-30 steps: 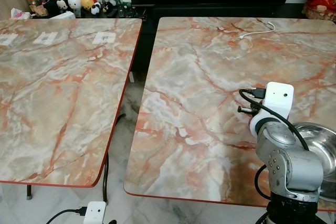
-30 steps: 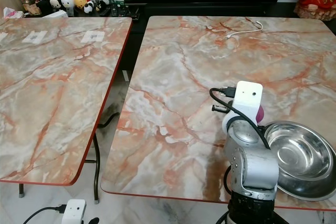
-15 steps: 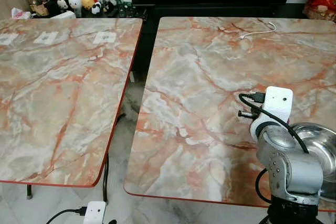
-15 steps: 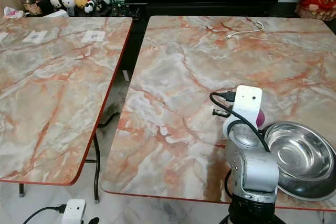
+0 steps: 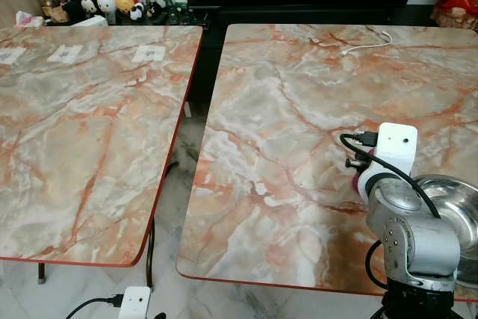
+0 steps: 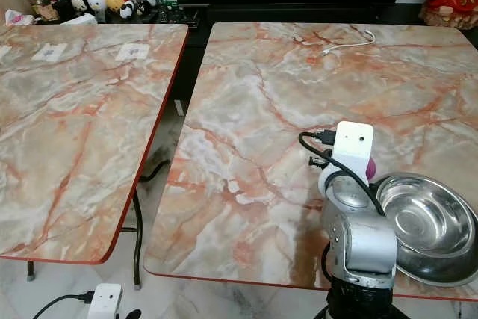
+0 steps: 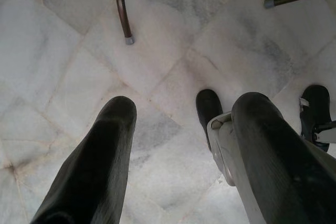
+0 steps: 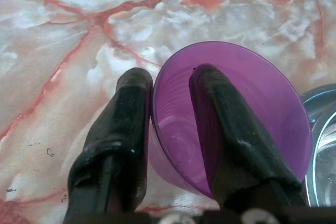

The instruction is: Setting the table

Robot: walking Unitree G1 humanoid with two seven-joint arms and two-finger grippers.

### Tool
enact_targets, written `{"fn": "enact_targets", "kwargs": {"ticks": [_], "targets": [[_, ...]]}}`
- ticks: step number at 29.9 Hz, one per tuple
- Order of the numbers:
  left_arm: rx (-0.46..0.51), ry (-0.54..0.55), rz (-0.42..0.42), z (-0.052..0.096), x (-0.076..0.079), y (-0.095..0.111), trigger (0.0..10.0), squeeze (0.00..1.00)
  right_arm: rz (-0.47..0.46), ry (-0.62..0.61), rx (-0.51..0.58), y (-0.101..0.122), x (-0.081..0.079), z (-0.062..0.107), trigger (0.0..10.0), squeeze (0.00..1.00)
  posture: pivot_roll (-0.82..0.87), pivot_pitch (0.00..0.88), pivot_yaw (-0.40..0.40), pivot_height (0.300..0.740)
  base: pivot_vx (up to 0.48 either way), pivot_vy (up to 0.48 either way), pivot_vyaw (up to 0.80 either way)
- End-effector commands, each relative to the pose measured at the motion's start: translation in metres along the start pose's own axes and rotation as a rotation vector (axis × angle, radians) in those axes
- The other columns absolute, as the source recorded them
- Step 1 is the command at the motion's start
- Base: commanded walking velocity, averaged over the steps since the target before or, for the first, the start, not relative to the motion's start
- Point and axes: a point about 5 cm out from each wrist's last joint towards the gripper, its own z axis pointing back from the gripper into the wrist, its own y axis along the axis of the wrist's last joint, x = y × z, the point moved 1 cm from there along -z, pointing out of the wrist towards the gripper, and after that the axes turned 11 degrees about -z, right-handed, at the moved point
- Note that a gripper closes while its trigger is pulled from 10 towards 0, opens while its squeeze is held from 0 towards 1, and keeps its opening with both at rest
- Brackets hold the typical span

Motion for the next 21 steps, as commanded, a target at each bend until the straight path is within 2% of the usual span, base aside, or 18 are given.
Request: {"fn": "enact_targets", "kwargs": {"ticks": [1, 3, 4, 5, 6, 9, 10, 21], "targets": [[-0.027, 0.001, 0.006, 0.0026, -0.0015, -0.0093, 10.0, 0.0, 0.012, 0.007, 0.003, 0.0005, -0.0022, 0.0009, 10.0, 0.0, -0.16, 0.127, 0.014, 0.74, 0.0, 0.0, 0.0], [-0.028, 0.0, 0.007, 0.0027, -0.0015, -0.0096, 10.0, 0.0, 0.016, 0.008, 0.002, 0.0003, -0.0022, 0.0009, 10.0, 0.0, -0.17, 0.127, 0.013, 0.74, 0.0, 0.0, 0.0], [-0.03, -0.001, 0.007, 0.0027, -0.0014, -0.0099, 10.0, 0.0, 0.023, 0.009, -0.002, -0.0005, -0.0018, 0.0008, 10.0, 0.83, -0.17, 0.128, 0.014, 0.74, 0.0, 0.0, 0.0], [-0.031, -0.002, 0.007, 0.0028, -0.0015, -0.0103, 10.0, 0.0, 0.024, 0.009, -0.004, -0.0009, -0.0017, 0.0009, 10.0, 0.8, -0.17, 0.128, 0.014, 0.74, 0.0, 0.0, 0.0], [-0.032, -0.002, 0.007, 0.0028, -0.0015, -0.0103, 10.0, 0.0, 0.025, 0.009, -0.005, -0.001, -0.0017, 0.0009, 10.0, 0.73, -0.17, 0.127, 0.013, 0.74, 0.0, 0.0, 0.0], [-0.032, -0.002, 0.007, 0.0028, -0.0015, -0.0104, 10.0, 0.0, 0.026, 0.01, -0.005, -0.001, -0.0018, 0.0009, 10.0, 0.73, -0.17, 0.128, 0.013, 0.74, 0.0, 0.0, 0.0], [-0.032, -0.002, 0.007, 0.0028, -0.0015, -0.0104, 10.0, 0.0, 0.035, 0.012, -0.004, -0.001, -0.0019, 0.0009, 10.0, 0.0, -0.17, 0.128, 0.013, 0.74, 0.0, 0.0, 0.0], [-0.032, -0.006, 0.008, 0.0029, -0.0012, -0.0106, 10.0, 0.0, 0.075, 0.016, -0.001, -0.0034, -0.0018, 0.0003, 10.0, 0.0, -0.17, 0.126, 0.013, 0.74, 0.0, 0.0, 0.0]]}}
